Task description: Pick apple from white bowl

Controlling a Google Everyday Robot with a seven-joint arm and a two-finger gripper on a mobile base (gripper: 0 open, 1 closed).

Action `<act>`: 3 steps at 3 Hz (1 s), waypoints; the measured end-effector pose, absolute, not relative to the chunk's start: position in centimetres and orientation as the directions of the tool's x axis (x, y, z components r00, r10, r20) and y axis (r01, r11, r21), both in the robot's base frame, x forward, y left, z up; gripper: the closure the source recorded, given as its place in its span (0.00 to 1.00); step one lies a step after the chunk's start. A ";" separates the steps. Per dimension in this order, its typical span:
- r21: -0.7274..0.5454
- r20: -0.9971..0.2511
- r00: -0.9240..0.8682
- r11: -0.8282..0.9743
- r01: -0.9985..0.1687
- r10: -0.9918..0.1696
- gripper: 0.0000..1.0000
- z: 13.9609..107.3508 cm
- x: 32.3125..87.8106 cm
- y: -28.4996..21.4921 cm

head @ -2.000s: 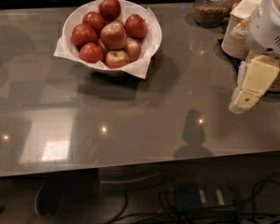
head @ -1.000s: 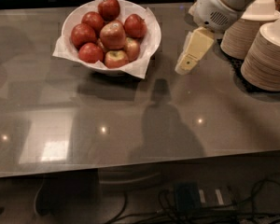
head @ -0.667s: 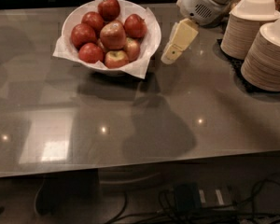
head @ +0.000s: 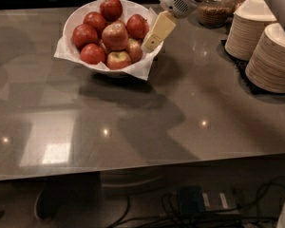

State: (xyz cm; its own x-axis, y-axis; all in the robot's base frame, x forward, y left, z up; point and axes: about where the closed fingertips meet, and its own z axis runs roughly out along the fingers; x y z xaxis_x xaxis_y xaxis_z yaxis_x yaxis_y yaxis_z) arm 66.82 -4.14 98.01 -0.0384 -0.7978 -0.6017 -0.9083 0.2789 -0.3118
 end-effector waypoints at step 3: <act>-0.317 -0.658 0.015 0.258 -0.913 -0.753 0.00 96.7 68.7 -1.9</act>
Offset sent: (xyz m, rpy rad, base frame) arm 0.0107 0.0038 -0.0066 0.0252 -0.0370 0.0097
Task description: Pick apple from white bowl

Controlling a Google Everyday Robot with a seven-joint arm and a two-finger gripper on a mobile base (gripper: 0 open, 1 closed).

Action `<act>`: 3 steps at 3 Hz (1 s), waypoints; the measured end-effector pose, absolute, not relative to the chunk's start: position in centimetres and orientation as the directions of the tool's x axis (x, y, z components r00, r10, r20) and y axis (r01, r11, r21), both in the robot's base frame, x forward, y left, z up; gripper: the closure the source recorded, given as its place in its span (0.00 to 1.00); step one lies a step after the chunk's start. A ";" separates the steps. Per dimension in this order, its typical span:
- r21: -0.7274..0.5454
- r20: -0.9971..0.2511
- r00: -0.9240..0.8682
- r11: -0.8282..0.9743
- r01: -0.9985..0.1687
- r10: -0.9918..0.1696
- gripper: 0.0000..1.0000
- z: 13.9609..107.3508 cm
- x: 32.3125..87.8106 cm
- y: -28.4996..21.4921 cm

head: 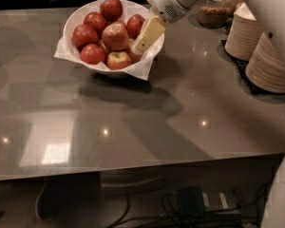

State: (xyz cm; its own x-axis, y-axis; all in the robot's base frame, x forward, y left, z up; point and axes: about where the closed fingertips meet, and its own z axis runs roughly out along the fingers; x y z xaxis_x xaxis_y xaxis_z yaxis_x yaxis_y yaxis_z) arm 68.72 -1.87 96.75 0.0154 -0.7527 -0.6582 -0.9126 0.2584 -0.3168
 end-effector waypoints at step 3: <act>-0.243 -0.759 0.076 0.173 -0.954 -0.647 0.26 93.7 70.6 4.9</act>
Offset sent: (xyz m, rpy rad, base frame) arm 0.0227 0.0735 -0.0288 0.1696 0.0433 0.1478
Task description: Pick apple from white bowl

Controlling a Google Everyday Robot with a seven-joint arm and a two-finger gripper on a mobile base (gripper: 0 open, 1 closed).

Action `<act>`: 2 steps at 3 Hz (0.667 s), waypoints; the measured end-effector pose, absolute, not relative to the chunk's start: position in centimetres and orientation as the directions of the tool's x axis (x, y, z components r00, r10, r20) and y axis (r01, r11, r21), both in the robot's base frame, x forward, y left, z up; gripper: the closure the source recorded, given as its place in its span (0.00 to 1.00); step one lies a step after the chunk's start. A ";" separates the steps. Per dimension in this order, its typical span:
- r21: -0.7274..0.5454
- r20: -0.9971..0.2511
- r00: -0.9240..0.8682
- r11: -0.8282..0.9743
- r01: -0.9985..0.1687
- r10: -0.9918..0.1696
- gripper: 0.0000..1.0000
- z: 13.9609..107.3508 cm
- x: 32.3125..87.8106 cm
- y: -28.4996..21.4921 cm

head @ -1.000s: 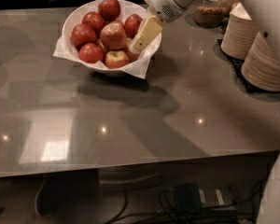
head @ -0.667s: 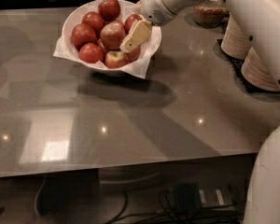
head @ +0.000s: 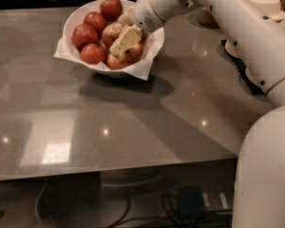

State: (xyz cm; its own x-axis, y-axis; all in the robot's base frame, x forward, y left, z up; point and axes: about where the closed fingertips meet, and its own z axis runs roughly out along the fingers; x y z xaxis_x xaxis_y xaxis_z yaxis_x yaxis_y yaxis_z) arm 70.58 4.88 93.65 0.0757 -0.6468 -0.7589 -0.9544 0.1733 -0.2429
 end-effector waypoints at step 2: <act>-0.221 -0.781 0.080 0.155 -0.963 -0.620 0.28 92.5 71.1 6.6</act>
Offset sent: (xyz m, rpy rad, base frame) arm 0.0085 0.0205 -0.0133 0.0503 0.0189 0.0301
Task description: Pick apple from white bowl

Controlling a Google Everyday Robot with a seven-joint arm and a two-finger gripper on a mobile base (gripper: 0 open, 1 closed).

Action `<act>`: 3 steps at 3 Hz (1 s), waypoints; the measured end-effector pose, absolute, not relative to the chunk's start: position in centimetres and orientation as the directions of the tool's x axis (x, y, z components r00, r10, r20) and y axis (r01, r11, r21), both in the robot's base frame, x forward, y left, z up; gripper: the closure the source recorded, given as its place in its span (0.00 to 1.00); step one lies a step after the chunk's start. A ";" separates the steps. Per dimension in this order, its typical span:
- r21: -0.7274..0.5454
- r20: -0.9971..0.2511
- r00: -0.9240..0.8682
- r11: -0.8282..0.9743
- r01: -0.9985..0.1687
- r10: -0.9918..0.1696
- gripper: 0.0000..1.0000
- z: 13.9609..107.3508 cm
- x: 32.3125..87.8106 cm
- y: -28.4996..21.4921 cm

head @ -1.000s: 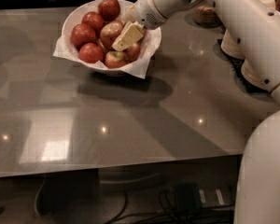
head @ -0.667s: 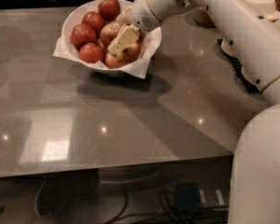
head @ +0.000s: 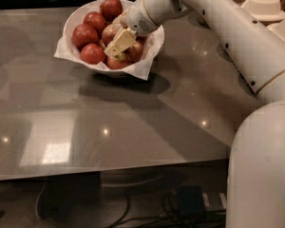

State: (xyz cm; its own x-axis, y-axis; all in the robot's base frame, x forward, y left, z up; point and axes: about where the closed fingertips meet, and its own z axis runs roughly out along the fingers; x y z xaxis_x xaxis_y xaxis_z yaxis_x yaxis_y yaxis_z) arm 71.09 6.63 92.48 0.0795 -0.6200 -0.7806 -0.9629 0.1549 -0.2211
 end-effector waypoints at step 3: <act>-0.208 -0.787 0.076 0.147 -0.967 -0.612 0.69 91.7 71.2 7.2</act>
Offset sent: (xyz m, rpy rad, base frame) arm 0.0019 0.0069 -0.0140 0.0159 0.0223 0.0109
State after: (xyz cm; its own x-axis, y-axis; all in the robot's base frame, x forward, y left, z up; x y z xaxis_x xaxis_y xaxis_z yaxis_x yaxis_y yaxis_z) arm 71.16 7.21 91.73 0.0763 -0.6124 -0.7868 -0.9669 0.1473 -0.2084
